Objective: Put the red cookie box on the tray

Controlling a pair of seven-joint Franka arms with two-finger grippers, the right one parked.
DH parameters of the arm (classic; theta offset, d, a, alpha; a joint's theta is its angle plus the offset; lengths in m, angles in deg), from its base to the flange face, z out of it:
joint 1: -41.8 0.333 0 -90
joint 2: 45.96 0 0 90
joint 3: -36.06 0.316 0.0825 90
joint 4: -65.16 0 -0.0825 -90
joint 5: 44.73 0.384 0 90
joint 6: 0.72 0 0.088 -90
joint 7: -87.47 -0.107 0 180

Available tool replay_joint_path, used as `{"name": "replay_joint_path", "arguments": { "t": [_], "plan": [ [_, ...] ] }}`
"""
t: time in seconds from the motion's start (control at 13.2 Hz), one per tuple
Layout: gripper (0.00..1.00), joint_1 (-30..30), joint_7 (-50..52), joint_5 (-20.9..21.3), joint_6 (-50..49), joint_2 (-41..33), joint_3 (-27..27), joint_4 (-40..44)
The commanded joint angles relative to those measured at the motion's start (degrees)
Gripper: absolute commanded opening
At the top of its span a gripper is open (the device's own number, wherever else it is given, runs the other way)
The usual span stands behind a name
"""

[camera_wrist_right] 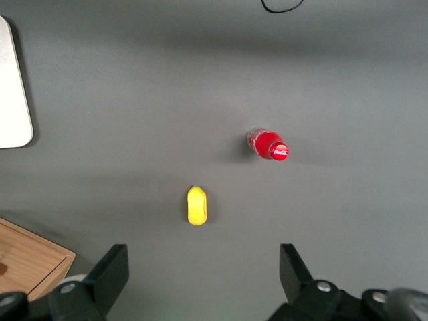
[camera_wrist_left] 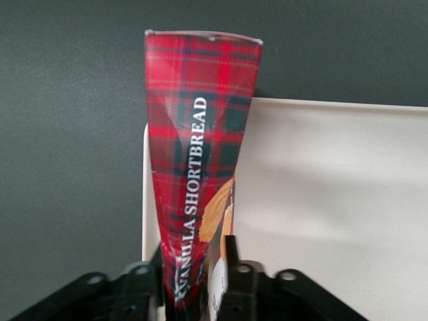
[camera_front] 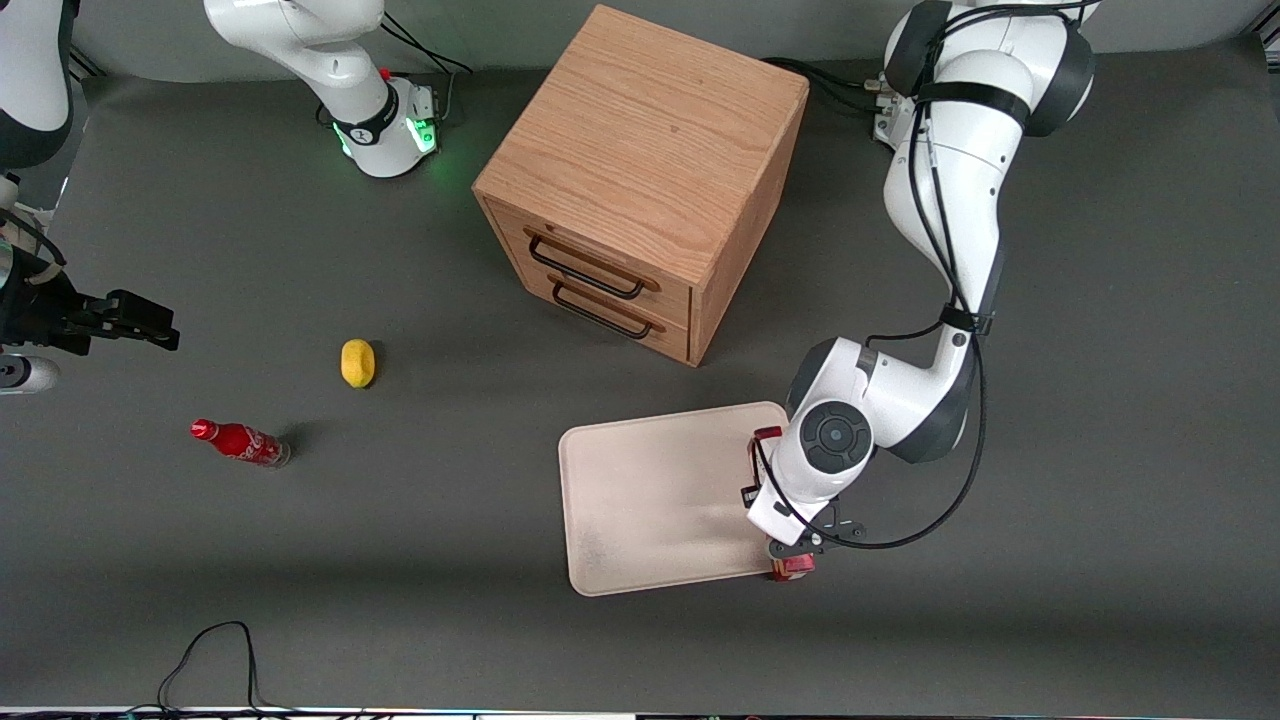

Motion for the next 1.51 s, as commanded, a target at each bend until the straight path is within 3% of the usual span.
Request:
{"name": "replay_joint_path", "arguments": {
  "t": [0.0, 0.38, 0.76, 1.44],
  "plan": [
    [1.0, -0.5, 1.5, 0.9, 1.0, -1.1, 0.4, -1.5],
    [1.0, -0.4, 1.4, 1.0, -0.1, -1.7, 0.6, -1.4],
    [1.0, 2.3, -0.8, 4.7, -6.5, -5.4, 0.7, -0.9],
    [1.0, 15.2, -24.7, 4.2, -22.2, -17.9, 0.6, -1.3]
  ]
}}
